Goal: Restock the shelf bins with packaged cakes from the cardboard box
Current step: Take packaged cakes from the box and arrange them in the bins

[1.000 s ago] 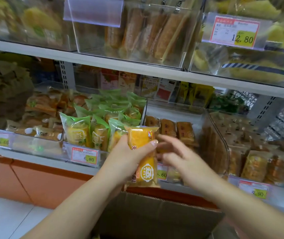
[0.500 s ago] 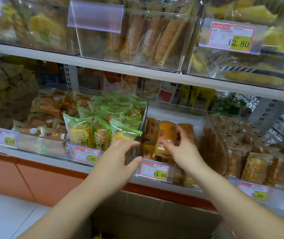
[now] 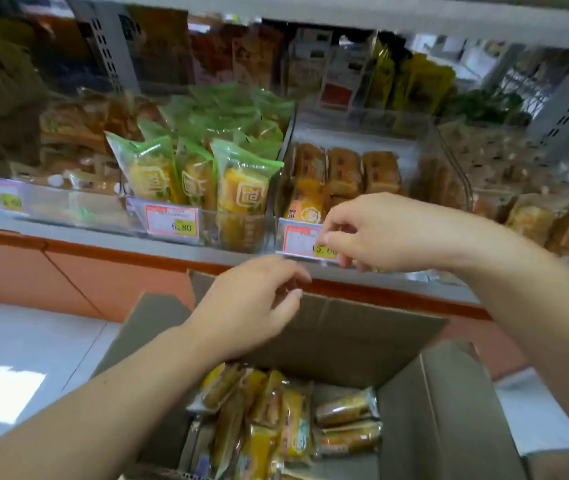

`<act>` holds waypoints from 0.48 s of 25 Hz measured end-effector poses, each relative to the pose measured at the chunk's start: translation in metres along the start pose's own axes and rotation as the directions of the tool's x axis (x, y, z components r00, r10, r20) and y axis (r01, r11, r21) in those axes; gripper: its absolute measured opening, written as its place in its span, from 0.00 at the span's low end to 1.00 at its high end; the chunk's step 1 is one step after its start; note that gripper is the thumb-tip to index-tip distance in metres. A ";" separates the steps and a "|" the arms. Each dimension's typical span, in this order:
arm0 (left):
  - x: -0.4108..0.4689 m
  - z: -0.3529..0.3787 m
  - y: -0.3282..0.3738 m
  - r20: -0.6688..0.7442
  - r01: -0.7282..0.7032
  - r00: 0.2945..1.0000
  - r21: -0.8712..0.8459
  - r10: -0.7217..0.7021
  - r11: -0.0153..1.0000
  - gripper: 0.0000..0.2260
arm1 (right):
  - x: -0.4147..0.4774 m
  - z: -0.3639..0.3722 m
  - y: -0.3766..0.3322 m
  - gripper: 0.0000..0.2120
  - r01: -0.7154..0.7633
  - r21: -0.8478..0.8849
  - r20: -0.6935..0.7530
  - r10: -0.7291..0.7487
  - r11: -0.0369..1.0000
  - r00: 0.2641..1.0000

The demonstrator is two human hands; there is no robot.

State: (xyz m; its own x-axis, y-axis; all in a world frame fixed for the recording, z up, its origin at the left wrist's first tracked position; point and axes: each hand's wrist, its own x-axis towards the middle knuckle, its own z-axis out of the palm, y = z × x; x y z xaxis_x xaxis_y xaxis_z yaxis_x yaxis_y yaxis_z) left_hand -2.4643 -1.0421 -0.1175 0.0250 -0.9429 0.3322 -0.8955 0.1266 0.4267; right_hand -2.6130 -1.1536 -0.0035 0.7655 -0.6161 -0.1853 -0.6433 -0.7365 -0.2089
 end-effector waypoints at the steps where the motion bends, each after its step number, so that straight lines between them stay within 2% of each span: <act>1: -0.011 0.022 -0.004 0.133 0.005 0.991 0.012 -0.007 1.000 0.12 | -0.008 0.018 0.001 0.11 0.047 -0.108 0.182 -0.026 0.993 0.983; 2: -0.025 0.045 -0.011 0.271 0.011 0.962 0.036 -0.021 0.999 0.13 | -0.010 0.044 0.006 0.12 0.089 -0.197 0.338 -0.017 0.976 0.941; 4: -0.058 0.090 -0.030 0.539 0.026 0.838 0.119 -0.087 0.993 0.16 | 0.002 0.112 0.024 0.13 0.097 -0.326 0.594 0.123 0.940 0.795; 5: -0.073 0.108 -0.040 0.621 0.016 0.776 0.156 -0.110 0.988 0.17 | 0.012 0.149 0.039 0.13 0.066 -0.360 0.675 0.211 0.931 0.707; 6: -0.086 0.123 -0.049 0.664 0.009 0.736 0.182 -0.130 0.983 0.18 | 0.021 0.187 0.057 0.13 0.012 -0.368 0.708 0.271 0.930 0.652; 8: -0.104 0.148 -0.060 0.696 0.057 0.693 0.208 -0.188 0.977 0.18 | 0.029 0.248 0.091 0.16 -0.150 -0.322 0.684 0.339 0.935 0.646; 10: -0.119 0.172 -0.062 0.713 0.166 0.653 0.196 -0.256 0.967 0.20 | 0.018 0.293 0.109 0.18 -0.338 -0.193 0.606 0.382 0.921 0.698; 12: -0.128 0.191 -0.062 0.675 0.328 0.642 0.187 -0.364 0.926 0.23 | 0.004 0.333 0.106 0.15 -0.500 0.005 0.516 0.426 0.866 0.743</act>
State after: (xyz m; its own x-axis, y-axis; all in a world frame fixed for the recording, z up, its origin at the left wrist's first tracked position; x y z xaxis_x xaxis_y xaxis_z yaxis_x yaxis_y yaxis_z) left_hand -2.4966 -0.9876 -0.3472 0.0418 -0.8593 -0.5098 -0.9039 -0.2500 0.3472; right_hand -2.6806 -1.1412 -0.3463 0.2909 -0.6279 -0.7219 -0.9399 -0.3287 -0.0928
